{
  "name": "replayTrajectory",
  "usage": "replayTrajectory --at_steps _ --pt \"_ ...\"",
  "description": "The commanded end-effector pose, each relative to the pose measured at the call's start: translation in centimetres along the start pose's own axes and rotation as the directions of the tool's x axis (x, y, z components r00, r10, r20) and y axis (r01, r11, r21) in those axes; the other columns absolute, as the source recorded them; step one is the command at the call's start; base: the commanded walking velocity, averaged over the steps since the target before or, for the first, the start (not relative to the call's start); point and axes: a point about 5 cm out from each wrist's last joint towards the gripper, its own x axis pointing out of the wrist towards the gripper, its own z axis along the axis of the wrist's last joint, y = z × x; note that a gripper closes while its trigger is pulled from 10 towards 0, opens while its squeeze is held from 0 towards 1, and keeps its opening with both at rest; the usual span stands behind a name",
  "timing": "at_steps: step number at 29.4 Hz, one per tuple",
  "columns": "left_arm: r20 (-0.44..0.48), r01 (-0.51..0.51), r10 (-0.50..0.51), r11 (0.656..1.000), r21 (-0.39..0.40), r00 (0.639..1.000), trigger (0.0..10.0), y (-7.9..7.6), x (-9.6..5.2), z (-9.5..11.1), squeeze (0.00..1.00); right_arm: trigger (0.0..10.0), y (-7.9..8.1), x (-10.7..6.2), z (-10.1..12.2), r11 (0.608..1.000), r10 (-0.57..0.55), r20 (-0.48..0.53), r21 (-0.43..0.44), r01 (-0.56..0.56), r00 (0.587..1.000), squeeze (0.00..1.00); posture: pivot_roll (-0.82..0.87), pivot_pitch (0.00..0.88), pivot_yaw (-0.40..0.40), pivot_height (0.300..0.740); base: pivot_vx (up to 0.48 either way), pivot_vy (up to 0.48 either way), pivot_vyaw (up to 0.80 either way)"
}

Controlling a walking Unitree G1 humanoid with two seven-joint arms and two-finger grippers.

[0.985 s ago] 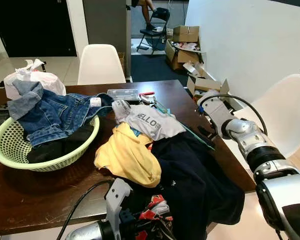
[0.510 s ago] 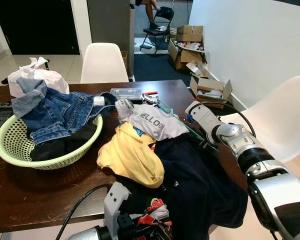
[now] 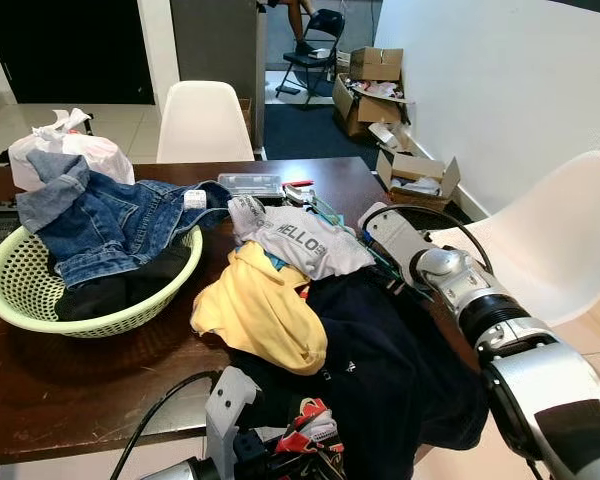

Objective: Hang hanger

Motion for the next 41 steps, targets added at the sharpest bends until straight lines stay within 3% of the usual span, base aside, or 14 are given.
replayTrajectory --at_steps 1,8,9,11,12,13,14,33,36,37,38,39,41 --pt "0.007 0.014 -0.014 1.000 0.002 1.000 10.0 -0.5 -0.3 0.4 0.00 10.0 0.4 0.2 0.2 1.000 0.005 -0.010 0.002 -0.005 1.000 0.00 0.21 0.062 -0.111 0.740 0.000 0.000 0.00" --pt "0.003 -0.002 0.002 1.000 -0.012 1.000 10.0 -1.2 -1.1 0.4 0.00 10.0 0.5 0.4 0.9 0.999 -0.043 0.017 0.026 0.043 0.999 0.00 0.24 0.099 -0.106 0.740 0.000 0.000 0.00" --pt "-0.002 -0.009 0.009 1.000 -0.016 1.000 10.0 -1.3 -1.4 0.4 0.00 9.4 0.3 0.4 1.2 0.997 -0.072 0.032 0.040 0.071 0.997 0.00 0.24 0.107 -0.105 0.740 0.000 0.000 0.00" --pt "-0.002 -0.009 0.009 1.000 -0.016 1.000 10.0 -1.3 -1.4 0.4 0.00 9.4 0.3 0.4 1.2 0.997 -0.072 0.032 0.040 0.071 0.997 0.00 0.24 0.107 -0.105 0.740 0.000 0.000 0.00" --pt "-0.008 -0.016 0.016 1.000 -0.019 1.000 10.0 -1.5 -1.7 0.4 0.00 3.5 0.1 0.3 1.4 0.993 -0.103 0.046 0.061 0.101 0.994 0.00 0.25 0.112 -0.103 0.740 0.000 0.000 0.00" --pt "-0.008 -0.016 0.016 1.000 -0.019 1.000 10.0 -1.5 -1.7 0.4 0.00 3.5 0.1 0.3 1.4 0.993 -0.103 0.046 0.061 0.101 0.994 0.00 0.25 0.112 -0.103 0.740 0.000 0.000 0.00" --pt "-0.013 -0.021 0.021 1.000 -0.022 1.000 10.0 -1.6 -2.0 0.4 0.00 0.0 -0.1 0.3 1.6 0.989 -0.133 0.060 0.079 0.128 0.989 0.00 0.26 0.117 -0.101 0.740 0.000 0.000 0.00" --pt "-0.038 -0.028 0.028 0.999 -0.018 0.999 10.0 -1.5 -2.4 0.5 0.00 0.0 -0.8 0.1 2.8 0.975 -0.196 0.120 0.134 0.179 0.973 0.00 0.26 0.082 -0.096 0.740 0.000 0.000 0.00" --pt "-0.026 -0.029 0.029 1.000 0.000 0.999 10.0 -1.1 -2.0 0.9 0.00 0.0 -2.2 -0.6 3.8 0.929 -0.258 0.226 0.324 0.177 0.939 0.00 0.25 0.063 -0.094 0.740 0.000 0.000 0.00" --pt "-0.026 -0.029 0.029 1.000 0.000 0.999 10.0 -1.1 -2.0 0.9 0.00 0.0 -2.2 -0.6 3.8 0.929 -0.258 0.226 0.324 0.177 0.939 0.00 0.25 0.063 -0.094 0.740 0.000 0.000 0.00" --pt "-0.015 -0.038 0.038 0.999 0.005 0.999 10.0 -0.8 -1.8 1.1 0.00 0.0 -2.6 -0.9 4.7 0.904 -0.261 0.307 0.412 0.119 0.915 0.00 0.25 0.050 -0.093 0.740 0.000 0.000 0.00" --pt "-0.015 -0.038 0.038 0.999 0.005 0.999 10.0 -0.8 -1.8 1.1 0.00 0.0 -2.6 -0.9 4.7 0.904 -0.261 0.307 0.412 0.119 0.915 0.00 0.25 0.050 -0.093 0.740 0.000 0.000 0.00" --pt "0.015 -0.063 0.063 0.998 0.016 0.998 10.0 -0.2 -1.5 1.7 0.00 0.0 -3.0 -1.6 6.2 0.847 -0.245 0.474 0.529 -0.051 0.846 0.00 0.25 0.043 -0.091 0.740 0.000 0.000 0.00"
